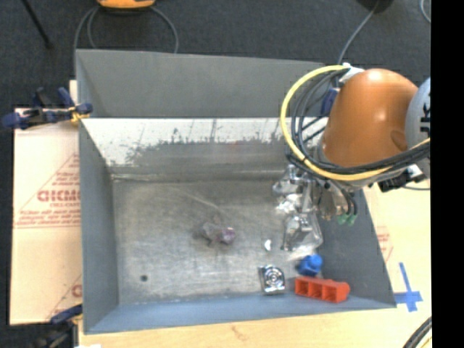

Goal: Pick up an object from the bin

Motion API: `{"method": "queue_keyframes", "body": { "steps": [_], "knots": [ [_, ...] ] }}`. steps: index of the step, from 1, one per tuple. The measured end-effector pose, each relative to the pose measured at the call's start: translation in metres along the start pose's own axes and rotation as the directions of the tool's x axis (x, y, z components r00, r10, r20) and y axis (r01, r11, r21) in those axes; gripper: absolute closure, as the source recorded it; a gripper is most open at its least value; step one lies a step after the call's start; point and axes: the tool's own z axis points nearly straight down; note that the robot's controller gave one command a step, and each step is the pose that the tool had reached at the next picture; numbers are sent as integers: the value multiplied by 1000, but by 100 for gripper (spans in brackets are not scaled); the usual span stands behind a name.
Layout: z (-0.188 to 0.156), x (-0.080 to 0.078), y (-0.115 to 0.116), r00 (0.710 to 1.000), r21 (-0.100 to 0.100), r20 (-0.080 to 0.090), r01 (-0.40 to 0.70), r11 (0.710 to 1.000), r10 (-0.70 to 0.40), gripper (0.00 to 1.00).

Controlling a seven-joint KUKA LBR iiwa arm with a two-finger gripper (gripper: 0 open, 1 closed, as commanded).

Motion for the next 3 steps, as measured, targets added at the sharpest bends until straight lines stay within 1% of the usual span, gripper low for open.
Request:
{"method": "queue_keyframes", "body": {
  "steps": [1, 2, 3],
  "knots": [
    [116, 33, 12, 983, -3, -8, 181, 984, -181, 0],
    [165, 19, -70, 997, -5, 2, 71, 997, -71, 0],
    [161, 40, -37, 990, 7, 29, 136, 991, -136, 0]
  ]
}}
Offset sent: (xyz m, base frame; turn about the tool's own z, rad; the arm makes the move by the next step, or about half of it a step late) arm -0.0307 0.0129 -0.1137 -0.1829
